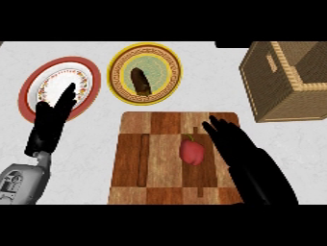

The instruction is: Pick the bell pepper from the cutting board and place it in the basket

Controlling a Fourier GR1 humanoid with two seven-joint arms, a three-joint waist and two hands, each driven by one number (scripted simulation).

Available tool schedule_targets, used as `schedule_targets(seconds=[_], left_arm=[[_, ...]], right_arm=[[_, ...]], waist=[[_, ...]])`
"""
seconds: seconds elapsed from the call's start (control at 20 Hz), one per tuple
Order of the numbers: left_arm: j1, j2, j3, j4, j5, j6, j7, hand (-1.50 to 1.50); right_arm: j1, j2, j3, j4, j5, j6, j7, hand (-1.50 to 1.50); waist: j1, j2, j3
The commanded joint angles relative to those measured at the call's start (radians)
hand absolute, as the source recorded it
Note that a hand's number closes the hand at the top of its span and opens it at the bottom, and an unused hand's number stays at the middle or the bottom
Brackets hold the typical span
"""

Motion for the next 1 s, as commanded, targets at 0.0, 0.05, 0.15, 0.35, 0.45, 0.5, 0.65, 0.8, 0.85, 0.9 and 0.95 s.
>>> schedule_targets(seconds=[0.0,0.05,0.15,0.35,0.45,0.5,0.65,0.8,0.85,0.9,0.95], left_arm=[[0.03,-0.009,0.028,-0.011,-0.021,-0.025,-0.024,0.0],[-0.02,-0.008,0.046,0.05,-0.026,-0.038,-0.022,0.0],[-0.026,-0.046,0.035,0.046,-0.038,-0.024,-0.012,0.0],[0.003,-0.051,0.056,0.034,-0.083,-0.031,-0.022,0.0],[-0.013,-0.073,0.07,0.026,-0.067,-0.042,-0.019,0.0],[0.038,-0.03,0.094,0.015,-0.06,-0.077,-0.042,0.0],[-0.039,-0.05,0.107,0.038,-0.063,-0.101,0.01,0.0],[0.021,-0.075,0.09,-0.063,-0.098,-0.073,0.04,0.0],[0.019,-0.058,0.125,-0.003,-0.069,-0.116,-0.006,0.0],[0.034,-0.103,0.078,-0.031,-0.113,-0.065,0.01,0.0],[0.102,-0.075,0.094,-0.072,-0.101,-0.088,-0.021,0.0]], right_arm=[[-0.028,0.073,0.021,0.096,0.088,-0.037,-0.046,-1.5],[-0.021,0.075,0.01,0.142,0.081,-0.043,-0.077,-1.5],[-0.067,0.105,-0.025,0.19,0.091,-0.056,-0.108,-1.5],[-0.054,0.173,0.012,0.171,0.152,-0.016,-0.057,-1.5],[-0.052,0.18,-0.014,0.248,0.148,-0.055,-0.126,-1.5],[0.034,0.157,0.051,0.195,0.195,-0.087,-0.125,-1.5],[-0.021,0.193,-0.018,0.282,0.172,-0.077,-0.178,-1.5],[-0.082,0.222,-0.084,0.335,0.173,-0.052,-0.184,-1.5],[-0.073,0.238,-0.055,0.367,0.201,-0.066,-0.183,-1.5],[-0.056,0.282,-0.021,0.346,0.206,-0.068,-0.134,-1.5],[0.0,0.233,-0.033,0.383,0.21,-0.125,-0.204,-1.5]], waist=[[0.002,0.0,0.0],[0.0,0.001,0.0],[0.001,0.001,0.0],[0.001,0.0,0.0],[0.001,0.0,0.0],[0.0,0.0,0.0],[0.0,0.0,0.0],[0.002,0.0,0.0],[0.001,0.0,0.0],[0.001,0.0,0.0],[0.003,0.0,0.0]])
